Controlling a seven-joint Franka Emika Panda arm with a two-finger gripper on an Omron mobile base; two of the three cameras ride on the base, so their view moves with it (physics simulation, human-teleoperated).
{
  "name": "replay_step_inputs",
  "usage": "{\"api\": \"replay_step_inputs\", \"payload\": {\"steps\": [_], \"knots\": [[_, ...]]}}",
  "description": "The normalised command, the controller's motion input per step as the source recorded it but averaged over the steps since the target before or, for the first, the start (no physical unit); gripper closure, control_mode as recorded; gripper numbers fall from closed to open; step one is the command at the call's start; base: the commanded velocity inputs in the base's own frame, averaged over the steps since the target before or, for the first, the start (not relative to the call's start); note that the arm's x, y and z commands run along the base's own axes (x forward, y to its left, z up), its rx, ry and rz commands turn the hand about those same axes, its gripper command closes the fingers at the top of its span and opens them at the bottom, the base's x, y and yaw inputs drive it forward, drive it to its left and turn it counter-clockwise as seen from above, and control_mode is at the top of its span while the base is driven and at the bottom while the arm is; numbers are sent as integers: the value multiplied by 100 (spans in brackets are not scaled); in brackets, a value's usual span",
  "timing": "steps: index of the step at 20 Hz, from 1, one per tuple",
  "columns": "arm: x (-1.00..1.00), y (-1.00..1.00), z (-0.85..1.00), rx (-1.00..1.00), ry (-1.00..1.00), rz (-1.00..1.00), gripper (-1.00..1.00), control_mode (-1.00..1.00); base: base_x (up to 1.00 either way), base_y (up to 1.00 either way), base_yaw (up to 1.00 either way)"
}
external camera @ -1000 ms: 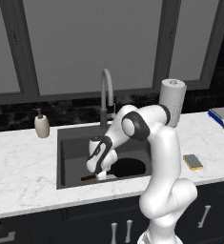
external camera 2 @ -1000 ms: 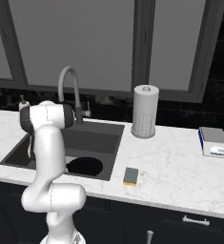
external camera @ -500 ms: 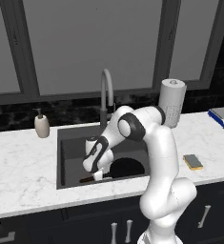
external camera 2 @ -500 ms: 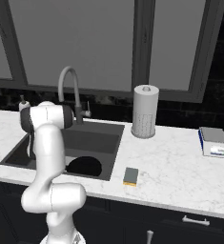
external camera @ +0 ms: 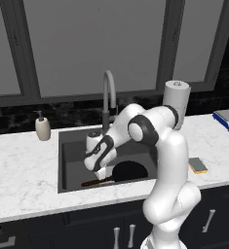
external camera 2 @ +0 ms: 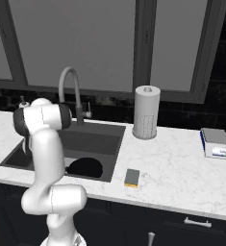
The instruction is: Pick the pan and sponge and place them into the sink. Then turn on the water.
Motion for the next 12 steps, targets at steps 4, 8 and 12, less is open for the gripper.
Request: {"api": "replay_step_inputs", "payload": {"steps": [4, 8, 12], "knots": [[-12, 0, 100, 6, -13, 27, -100, -100, 0, 0, 0], [-3, -4, 100, 11, -11, 36, -100, -100, 0, 0, 0], [-22, -30, 100, 8, -8, 43, -100, -100, 0, 0, 0]]}}
